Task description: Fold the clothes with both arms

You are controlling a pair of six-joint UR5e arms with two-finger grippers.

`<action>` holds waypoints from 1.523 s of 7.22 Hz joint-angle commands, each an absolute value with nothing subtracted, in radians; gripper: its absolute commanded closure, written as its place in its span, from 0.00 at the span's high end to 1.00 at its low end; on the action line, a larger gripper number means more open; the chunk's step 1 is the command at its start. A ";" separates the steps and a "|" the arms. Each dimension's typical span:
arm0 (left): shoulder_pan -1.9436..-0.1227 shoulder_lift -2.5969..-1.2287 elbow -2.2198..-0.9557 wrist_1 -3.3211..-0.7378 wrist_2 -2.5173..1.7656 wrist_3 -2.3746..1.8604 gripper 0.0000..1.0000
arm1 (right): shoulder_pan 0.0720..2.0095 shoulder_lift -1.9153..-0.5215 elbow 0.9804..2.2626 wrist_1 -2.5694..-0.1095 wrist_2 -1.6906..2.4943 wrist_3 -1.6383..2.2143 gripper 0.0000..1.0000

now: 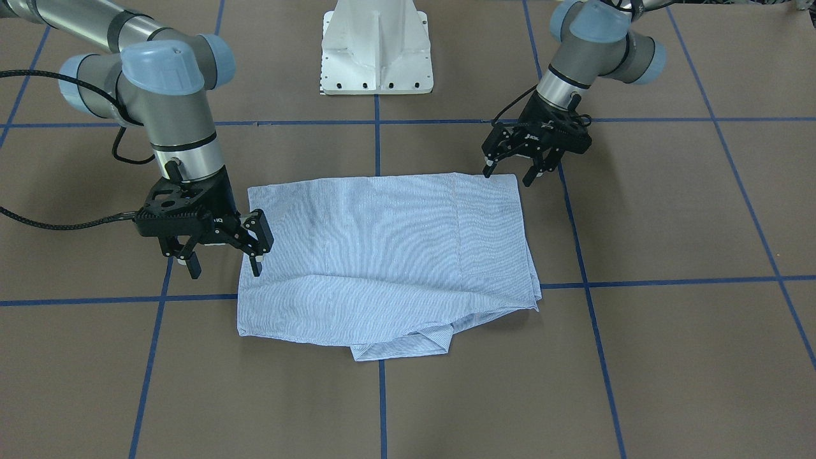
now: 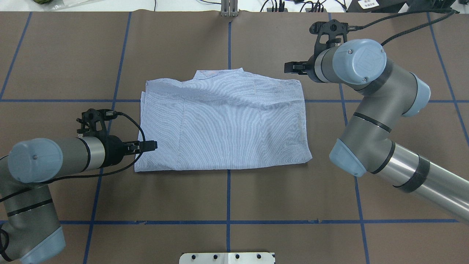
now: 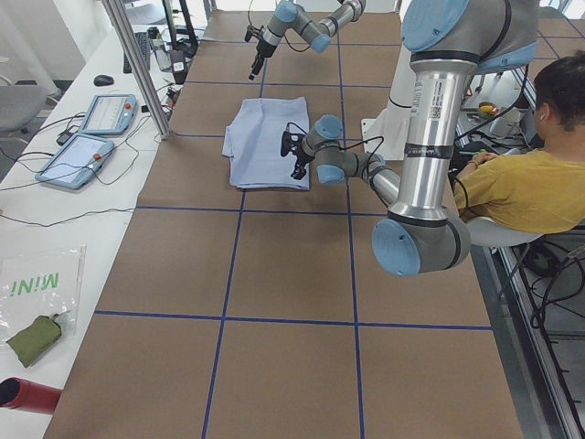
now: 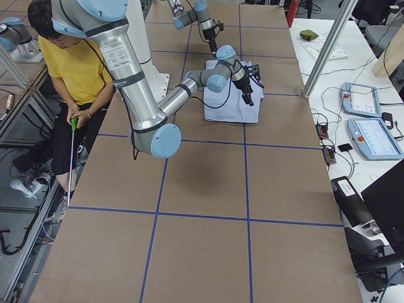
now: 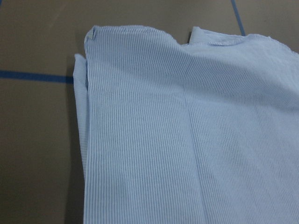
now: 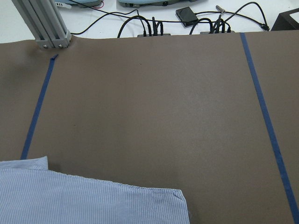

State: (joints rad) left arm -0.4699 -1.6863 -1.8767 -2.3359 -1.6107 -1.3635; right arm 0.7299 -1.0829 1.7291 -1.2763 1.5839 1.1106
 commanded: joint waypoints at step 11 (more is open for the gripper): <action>-0.397 -1.666 -1.836 -2.341 -1.586 -1.419 0.00 | 0.706 -1.085 1.721 -1.276 1.574 1.114 1.00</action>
